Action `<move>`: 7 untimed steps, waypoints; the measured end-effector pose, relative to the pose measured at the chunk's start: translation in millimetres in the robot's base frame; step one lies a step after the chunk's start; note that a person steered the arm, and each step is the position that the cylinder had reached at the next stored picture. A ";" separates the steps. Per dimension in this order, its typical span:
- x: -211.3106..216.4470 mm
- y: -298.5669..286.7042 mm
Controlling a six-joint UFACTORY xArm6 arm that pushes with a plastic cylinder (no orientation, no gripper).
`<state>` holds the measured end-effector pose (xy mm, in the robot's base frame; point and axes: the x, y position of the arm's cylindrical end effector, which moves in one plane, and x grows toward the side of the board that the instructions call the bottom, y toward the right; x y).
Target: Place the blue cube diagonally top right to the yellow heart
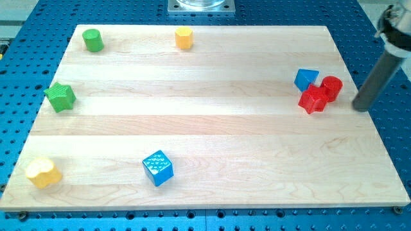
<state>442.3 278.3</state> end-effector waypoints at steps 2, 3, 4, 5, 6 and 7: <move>-13.4 12.0; -30.8 -5.9; -21.7 -14.6; 27.2 -14.5; 123.4 -89.5; 170.8 -239.2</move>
<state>613.2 39.1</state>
